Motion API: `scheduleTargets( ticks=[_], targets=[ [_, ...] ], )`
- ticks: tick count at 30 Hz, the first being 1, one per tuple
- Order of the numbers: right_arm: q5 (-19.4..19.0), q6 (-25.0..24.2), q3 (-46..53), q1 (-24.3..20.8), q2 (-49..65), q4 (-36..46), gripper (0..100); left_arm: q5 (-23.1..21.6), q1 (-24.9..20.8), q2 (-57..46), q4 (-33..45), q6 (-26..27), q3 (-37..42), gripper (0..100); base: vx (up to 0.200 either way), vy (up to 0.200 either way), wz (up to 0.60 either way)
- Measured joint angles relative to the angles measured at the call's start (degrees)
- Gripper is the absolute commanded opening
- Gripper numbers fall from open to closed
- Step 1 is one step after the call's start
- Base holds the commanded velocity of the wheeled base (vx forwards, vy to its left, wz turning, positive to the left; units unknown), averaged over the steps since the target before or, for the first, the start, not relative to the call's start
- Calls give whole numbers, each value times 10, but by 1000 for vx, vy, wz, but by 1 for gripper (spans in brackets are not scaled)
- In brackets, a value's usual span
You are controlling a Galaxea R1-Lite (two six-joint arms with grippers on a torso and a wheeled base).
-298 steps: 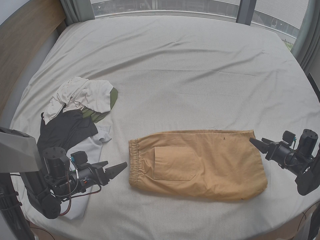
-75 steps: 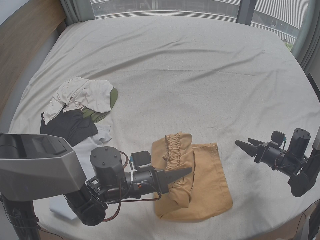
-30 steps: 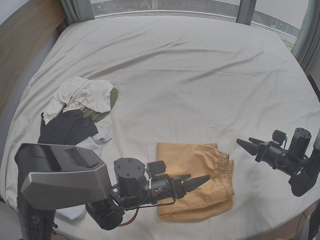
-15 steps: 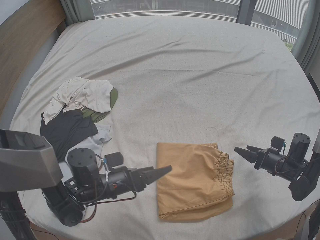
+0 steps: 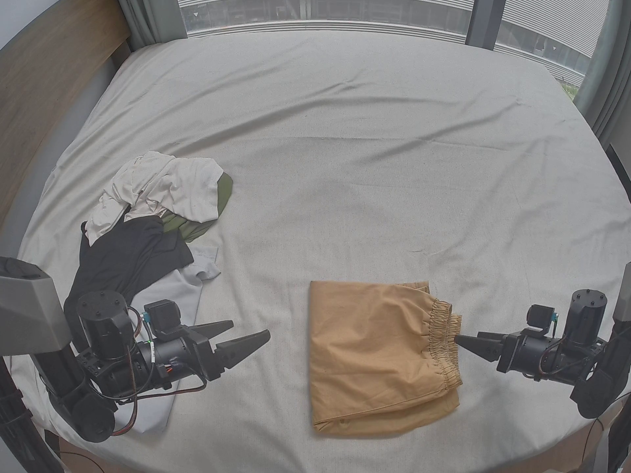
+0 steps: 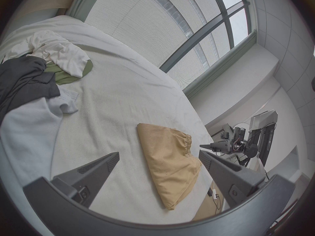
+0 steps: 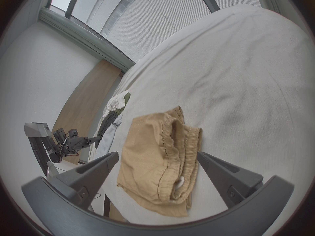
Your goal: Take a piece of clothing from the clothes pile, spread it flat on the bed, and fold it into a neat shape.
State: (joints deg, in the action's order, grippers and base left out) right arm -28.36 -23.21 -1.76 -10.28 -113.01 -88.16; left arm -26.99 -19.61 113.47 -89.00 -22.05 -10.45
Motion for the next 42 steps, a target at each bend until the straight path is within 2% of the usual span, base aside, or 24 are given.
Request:
scheduleTargets(
  ticks=[8,14,21,26,42],
  targets=[
    [2,11,7,4,-39,4,100,-18,32,1,0,4,14,100,0,0,0],
    [6,36,7,7,-76,16,100,-19,37,1,0,4,19,100,0,0,0],
    [14,38,7,-1,-114,1,100,-18,38,2,0,5,22,100,0,0,0],
    [12,30,7,-15,-127,1,100,-18,37,3,0,5,23,100,0,0,0],
    [10,-46,-33,-68,-176,-1,100,-17,37,0,0,5,27,100,0,0,0]
  ],
)
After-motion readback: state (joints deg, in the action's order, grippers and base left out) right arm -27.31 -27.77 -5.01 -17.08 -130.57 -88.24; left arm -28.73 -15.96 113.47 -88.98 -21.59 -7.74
